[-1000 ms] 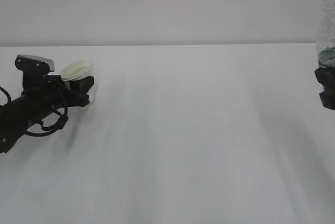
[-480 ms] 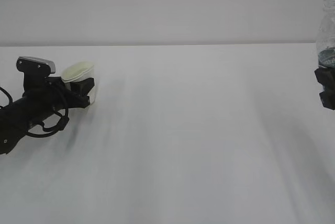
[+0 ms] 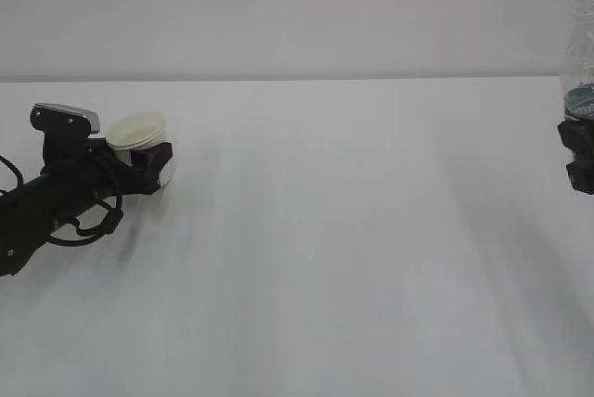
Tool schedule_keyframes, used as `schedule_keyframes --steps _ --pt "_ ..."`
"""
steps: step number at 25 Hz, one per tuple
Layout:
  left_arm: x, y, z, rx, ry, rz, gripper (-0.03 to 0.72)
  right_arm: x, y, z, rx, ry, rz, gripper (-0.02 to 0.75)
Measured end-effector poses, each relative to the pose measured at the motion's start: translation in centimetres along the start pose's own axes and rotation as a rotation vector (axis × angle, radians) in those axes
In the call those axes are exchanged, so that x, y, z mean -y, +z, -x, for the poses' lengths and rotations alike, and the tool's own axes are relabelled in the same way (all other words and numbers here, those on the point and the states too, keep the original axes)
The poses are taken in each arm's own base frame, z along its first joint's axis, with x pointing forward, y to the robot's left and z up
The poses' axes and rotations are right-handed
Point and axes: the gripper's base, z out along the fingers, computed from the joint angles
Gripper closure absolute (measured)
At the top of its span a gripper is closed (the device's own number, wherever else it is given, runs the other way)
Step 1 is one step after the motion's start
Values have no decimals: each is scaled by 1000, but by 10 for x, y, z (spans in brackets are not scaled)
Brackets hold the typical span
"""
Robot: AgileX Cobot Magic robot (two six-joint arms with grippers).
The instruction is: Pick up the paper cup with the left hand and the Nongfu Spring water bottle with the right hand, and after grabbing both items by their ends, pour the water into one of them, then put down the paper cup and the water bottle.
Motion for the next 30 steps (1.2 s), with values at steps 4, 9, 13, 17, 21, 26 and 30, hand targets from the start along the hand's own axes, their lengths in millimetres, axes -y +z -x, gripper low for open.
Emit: schedule_keyframes --steps 4,9,13,17,21,26,30 --pt "0 0 0 4 0 -1 134 0 0 0 0 1 0 334" --pt "0 1 2 19 1 -3 73 0 0 0 0 2 0 335" --pt "0 1 2 19 1 -3 61 0 0 0 0 2 0 334" --pt "1 1 2 18 3 -9 58 0 0 0 0 2 0 334" --pt "2 1 1 14 13 -29 58 0 0 0 0 3 0 334" --pt "4 0 1 11 21 -47 58 0 0 0 0 3 0 335" --pt "7 -8 -8 -26 10 -50 58 0 0 0 0 3 0 335"
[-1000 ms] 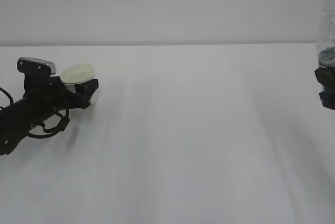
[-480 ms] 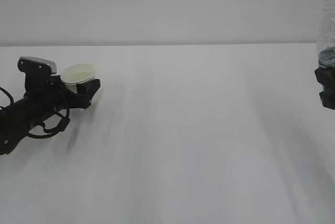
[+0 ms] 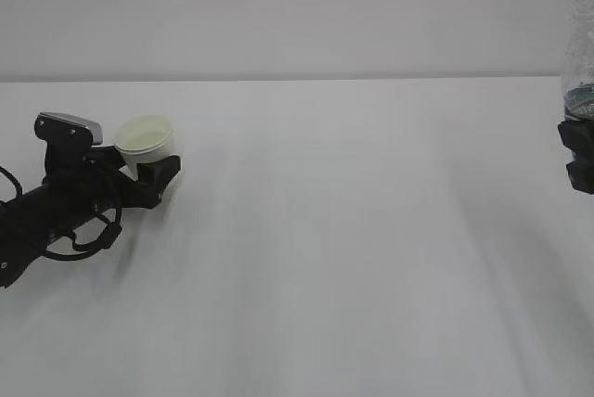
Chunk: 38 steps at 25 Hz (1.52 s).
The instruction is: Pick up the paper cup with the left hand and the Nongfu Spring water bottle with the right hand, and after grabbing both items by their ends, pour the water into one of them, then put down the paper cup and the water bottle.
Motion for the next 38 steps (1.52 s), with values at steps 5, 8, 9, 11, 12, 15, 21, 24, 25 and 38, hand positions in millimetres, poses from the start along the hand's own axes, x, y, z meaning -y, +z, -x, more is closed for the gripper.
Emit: schedule_keyframes --steps 5,8,9,11,12,15,21,24,25,38 --pt "4 -9 -4 -29 -6 -7 58 0 0 0 0 4 0 335" --pt "7 -16 7 -13 0 -9 58 0 0 0 0 8 0 335" --pt "7 -17 12 -2 4 -10 58 0 0 0 0 8 0 335" --pt "9 -22 18 9 8 -10 58 0 0 0 0 13 0 335" --pt "9 -23 21 13 10 -10 58 0 0 0 0 13 0 335" --pt "11 -27 25 19 7 -10 58 0 0 0 0 14 0 335" --pt "13 -33 25 10 -14 -10 58 0 0 0 0 14 0 335" --pt "14 -35 26 9 -16 -10 59 0 0 0 0 14 0 335" --pt "14 -36 26 9 -16 -10 59 0 0 0 0 14 0 335" --pt "23 -64 34 1 -28 2 68 0 0 0 0 14 0 335"
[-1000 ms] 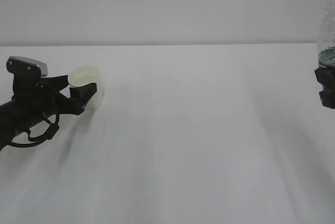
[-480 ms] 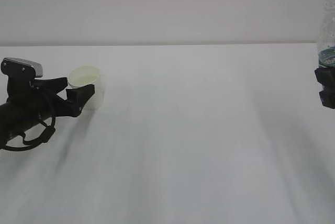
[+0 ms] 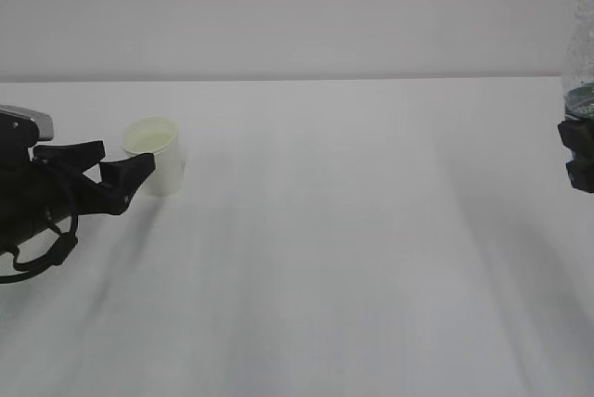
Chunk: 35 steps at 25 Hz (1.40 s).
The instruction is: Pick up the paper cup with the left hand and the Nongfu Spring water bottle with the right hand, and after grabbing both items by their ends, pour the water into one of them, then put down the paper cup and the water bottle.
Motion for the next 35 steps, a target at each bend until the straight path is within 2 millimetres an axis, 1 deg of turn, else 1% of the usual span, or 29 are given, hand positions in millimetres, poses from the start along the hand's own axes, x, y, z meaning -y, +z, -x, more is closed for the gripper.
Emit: schedule_keyframes --steps 3,7,17,21,26,31,35 --pt "4 -11 7 13 -4 1 74 0 0 0 0 0 0 335" --pt "10 -25 22 51 -26 -2 83 0 0 0 0 18 0 335" --pt "26 -66 59 176 10 -11 97 0 0 0 0 51 0 335" --pt "31 -80 67 210 22 -13 97 1 0 0 -1 70 -6 335" --pt "35 -97 67 224 13 3 97 3 0 0 -4 100 -30 335" --pt "37 -119 68 261 -14 52 97 3 0 -1 -4 115 -32 335" --pt "40 -129 73 300 -12 59 97 4 0 1 1 119 -36 335"
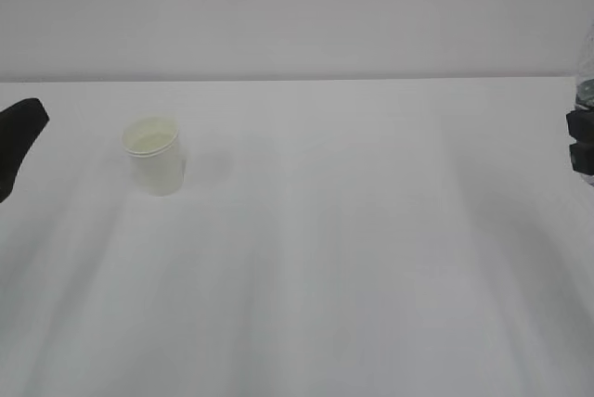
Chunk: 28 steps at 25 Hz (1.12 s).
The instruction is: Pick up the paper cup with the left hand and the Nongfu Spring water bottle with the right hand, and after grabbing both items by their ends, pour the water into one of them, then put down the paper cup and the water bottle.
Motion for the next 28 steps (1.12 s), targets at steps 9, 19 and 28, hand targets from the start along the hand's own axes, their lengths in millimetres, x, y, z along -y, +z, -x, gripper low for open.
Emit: schedule_keyframes --steps 9,19,28 --pt "2 -6 8 -8 -83 4 97 0 0 0 0 42 -2 335" --pt "4 -23 21 -74 -44 60 100 0 0 0 0 45 -2 335" --pt "7 -48 37 -84 -22 124 100 0 0 0 0 47 -2 335"
